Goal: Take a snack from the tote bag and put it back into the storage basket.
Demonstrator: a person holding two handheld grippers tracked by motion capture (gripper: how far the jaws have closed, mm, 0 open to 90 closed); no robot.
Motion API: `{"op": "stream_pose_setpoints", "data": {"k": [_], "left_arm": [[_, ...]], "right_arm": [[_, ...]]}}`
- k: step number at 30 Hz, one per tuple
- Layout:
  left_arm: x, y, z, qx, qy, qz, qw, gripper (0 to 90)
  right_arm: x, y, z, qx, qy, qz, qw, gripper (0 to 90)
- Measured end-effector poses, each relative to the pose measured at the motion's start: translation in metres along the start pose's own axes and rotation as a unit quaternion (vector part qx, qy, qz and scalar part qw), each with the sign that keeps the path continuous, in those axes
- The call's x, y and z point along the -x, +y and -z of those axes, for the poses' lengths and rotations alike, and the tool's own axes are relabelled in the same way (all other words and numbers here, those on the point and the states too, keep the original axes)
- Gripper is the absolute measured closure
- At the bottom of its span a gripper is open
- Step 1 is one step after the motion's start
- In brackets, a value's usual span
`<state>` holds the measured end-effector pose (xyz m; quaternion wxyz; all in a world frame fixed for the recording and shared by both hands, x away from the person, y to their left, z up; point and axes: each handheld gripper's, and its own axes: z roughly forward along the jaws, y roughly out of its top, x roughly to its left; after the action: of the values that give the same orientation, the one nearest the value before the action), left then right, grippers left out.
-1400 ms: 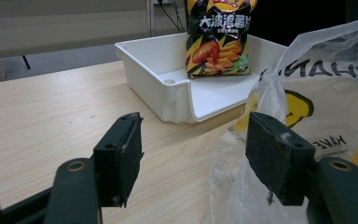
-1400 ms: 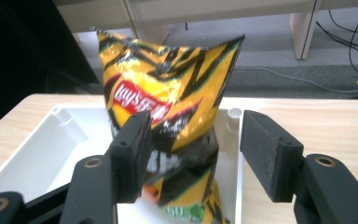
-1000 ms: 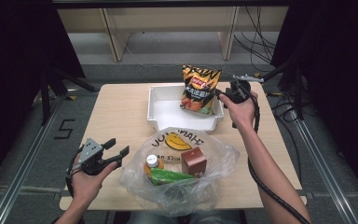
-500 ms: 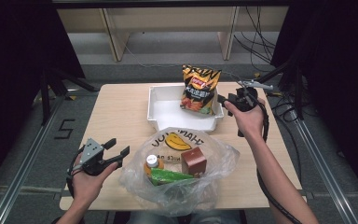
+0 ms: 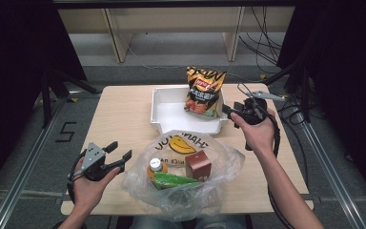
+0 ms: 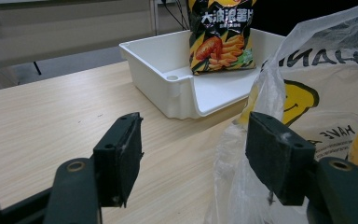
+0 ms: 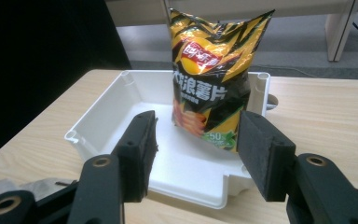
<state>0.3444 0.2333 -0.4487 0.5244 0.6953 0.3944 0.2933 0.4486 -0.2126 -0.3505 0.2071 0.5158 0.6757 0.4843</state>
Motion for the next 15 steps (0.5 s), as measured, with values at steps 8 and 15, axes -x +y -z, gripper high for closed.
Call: {"op": "stream_pose_setpoints", "data": {"k": [8,15], "left_arm": [[-0.005,-0.001,0.002,0.001,0.002,0.001,1.0,35.5],[-0.003,-0.002,0.003,-0.001,0.003,0.003,1.0,35.4]], "right_arm": [[-0.011,-0.007,0.011,0.011,0.011,0.005,0.9999,47.1],[-0.015,-0.017,0.016,0.007,0.019,-0.025,0.9995,46.5]]}}
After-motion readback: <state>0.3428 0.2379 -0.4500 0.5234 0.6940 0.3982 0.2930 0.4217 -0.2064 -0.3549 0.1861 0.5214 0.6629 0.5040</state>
